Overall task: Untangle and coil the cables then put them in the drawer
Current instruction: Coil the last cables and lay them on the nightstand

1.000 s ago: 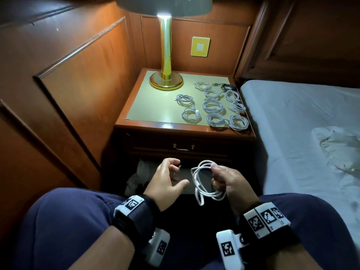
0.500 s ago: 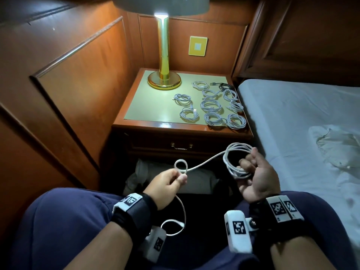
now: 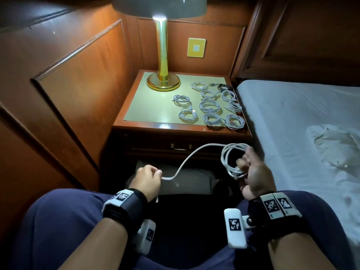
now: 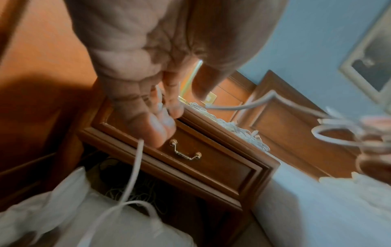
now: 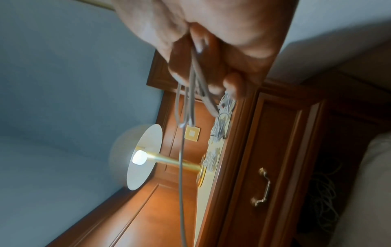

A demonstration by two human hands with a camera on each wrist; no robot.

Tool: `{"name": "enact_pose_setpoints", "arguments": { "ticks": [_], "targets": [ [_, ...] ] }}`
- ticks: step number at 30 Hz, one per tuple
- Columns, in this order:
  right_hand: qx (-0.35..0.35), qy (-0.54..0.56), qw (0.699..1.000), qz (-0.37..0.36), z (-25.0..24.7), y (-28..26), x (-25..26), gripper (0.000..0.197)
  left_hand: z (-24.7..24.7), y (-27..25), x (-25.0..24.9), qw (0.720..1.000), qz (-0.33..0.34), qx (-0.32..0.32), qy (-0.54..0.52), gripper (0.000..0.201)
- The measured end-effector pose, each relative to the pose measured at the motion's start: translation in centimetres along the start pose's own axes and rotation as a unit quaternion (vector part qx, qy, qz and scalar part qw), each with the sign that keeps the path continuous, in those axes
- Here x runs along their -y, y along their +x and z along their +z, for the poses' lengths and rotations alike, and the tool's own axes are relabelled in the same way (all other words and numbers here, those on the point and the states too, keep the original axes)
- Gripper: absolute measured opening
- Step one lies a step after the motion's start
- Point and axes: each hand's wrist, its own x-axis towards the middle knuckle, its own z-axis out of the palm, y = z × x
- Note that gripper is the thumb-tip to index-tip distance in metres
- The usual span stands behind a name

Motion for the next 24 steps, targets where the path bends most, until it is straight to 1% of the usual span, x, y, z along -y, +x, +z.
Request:
{"name": "enact_pose_setpoints", "arguments": {
  "ticks": [1, 2, 3, 4, 5, 6, 7, 8, 11, 14, 16, 18, 20, 22, 24],
  "targets": [
    [0.052, 0.010, 0.998, 0.031, 0.4, -0.4, -0.3, 0.042, 0.3, -0.4, -0.2, 0.999, 0.019, 0.027, 0.030, 0.034],
    [0.103, 0.013, 0.993, 0.060, 0.9, -1.0, -0.6, 0.040, 0.5, -0.9, -0.6, 0.997, 0.066, 0.036, 0.028, 0.047],
    [0.150, 0.006, 0.985, 0.080, 1.4, -1.5, -1.0, 0.038, 0.7, -1.6, -1.4, 0.991, 0.125, 0.037, 0.009, 0.052],
    [0.191, -0.005, 0.977, 0.091, 1.8, -2.0, -1.4, 0.036, 0.7, -2.4, -2.4, 0.981, 0.185, 0.041, -0.041, 0.052],
    [0.222, -0.014, 0.970, 0.098, 2.3, -2.6, -1.8, 0.036, 0.8, -3.3, -3.3, 0.967, 0.215, 0.058, -0.123, 0.051],
    [0.240, -0.019, 0.965, 0.102, 2.6, -3.0, -2.1, 0.038, 0.9, -4.0, -4.2, 0.948, 0.212, 0.087, -0.219, 0.049],
    [0.249, -0.022, 0.962, 0.105, 2.9, -3.4, -2.3, 0.040, 0.9, -4.7, -4.9, 0.929, 0.196, 0.118, -0.291, 0.046],
    [0.254, -0.024, 0.961, 0.108, 3.0, -3.6, -2.3, 0.041, 1.0, -5.1, -5.3, 0.915, 0.184, 0.136, -0.331, 0.044],
    [0.249, -0.022, 0.962, 0.110, 2.9, -3.7, -2.1, 0.038, 0.5, -5.5, -5.3, 0.915, 0.189, 0.154, -0.322, 0.047],
    [0.252, -0.019, 0.961, 0.113, 2.6, -3.4, -2.1, 0.038, -0.2, -5.5, -5.7, 0.902, 0.187, 0.166, -0.352, 0.043],
    [0.262, -0.037, 0.958, 0.114, 2.5, -3.3, -2.4, 0.038, -0.3, -5.2, -5.8, 0.914, 0.222, 0.147, -0.307, 0.036],
    [0.273, -0.060, 0.953, 0.116, 2.5, -3.3, -2.8, 0.037, -0.2, -4.9, -5.3, 0.933, 0.265, 0.117, -0.214, 0.028],
    [0.284, -0.080, 0.950, 0.105, 2.6, -3.3, -3.1, 0.036, -0.1, -4.8, -4.9, 0.942, 0.287, 0.101, -0.141, 0.033],
    [0.286, -0.106, 0.949, 0.084, 2.9, -3.2, -3.2, 0.036, -0.1, -4.8, -4.8, 0.943, 0.296, 0.085, -0.130, 0.038],
    [0.279, -0.147, 0.947, 0.051, 3.1, -3.1, -3.5, 0.035, -0.2, -4.8, -5.1, 0.942, 0.304, 0.069, -0.125, 0.039]
  ]
}}
